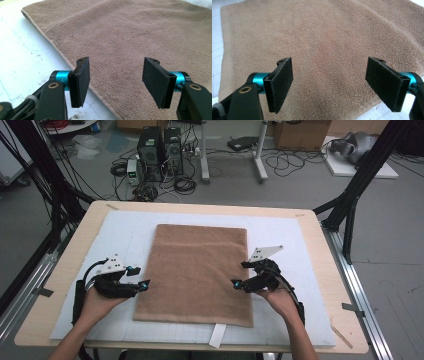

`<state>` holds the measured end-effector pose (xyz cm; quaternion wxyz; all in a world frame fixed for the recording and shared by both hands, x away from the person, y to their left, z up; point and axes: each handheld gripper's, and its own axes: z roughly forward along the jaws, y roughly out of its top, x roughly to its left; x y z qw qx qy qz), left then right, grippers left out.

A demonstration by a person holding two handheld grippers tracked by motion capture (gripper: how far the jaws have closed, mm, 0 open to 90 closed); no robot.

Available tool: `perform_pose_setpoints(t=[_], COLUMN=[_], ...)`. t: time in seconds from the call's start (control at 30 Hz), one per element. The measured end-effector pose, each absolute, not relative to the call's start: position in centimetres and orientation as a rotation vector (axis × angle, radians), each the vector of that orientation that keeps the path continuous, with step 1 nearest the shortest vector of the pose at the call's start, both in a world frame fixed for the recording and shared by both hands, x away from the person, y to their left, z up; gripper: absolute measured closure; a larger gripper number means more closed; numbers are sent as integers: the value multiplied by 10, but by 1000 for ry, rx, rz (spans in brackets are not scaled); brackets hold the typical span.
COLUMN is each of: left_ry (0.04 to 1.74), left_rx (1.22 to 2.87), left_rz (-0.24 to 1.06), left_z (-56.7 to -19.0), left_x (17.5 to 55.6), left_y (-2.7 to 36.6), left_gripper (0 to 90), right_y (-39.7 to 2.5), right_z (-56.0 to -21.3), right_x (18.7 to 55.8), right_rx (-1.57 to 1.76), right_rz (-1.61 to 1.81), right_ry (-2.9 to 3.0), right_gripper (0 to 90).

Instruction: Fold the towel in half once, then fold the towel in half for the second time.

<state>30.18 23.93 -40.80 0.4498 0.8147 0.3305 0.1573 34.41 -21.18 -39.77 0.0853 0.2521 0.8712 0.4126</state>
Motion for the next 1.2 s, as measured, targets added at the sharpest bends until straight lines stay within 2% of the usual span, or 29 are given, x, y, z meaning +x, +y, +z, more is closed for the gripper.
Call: perform_pose_setpoints(t=[0.53, 0.93, 1.2], left_ry=[886, 933, 914], left_rx=[1991, 1907, 1934], left_rz=[419, 458, 514], left_z=[-398, -369, -354], left_x=[319, 362, 393], left_y=[244, 242, 228], left_gripper=[404, 422, 433], right_y=[-216, -223, -220], right_z=[-388, -361, -351], right_x=[350, 395, 421], right_rx=[760, 882, 893], right_rz=[1223, 1211, 1172], right_ry=[2570, 2470, 2437], right_gripper=[214, 233, 239])
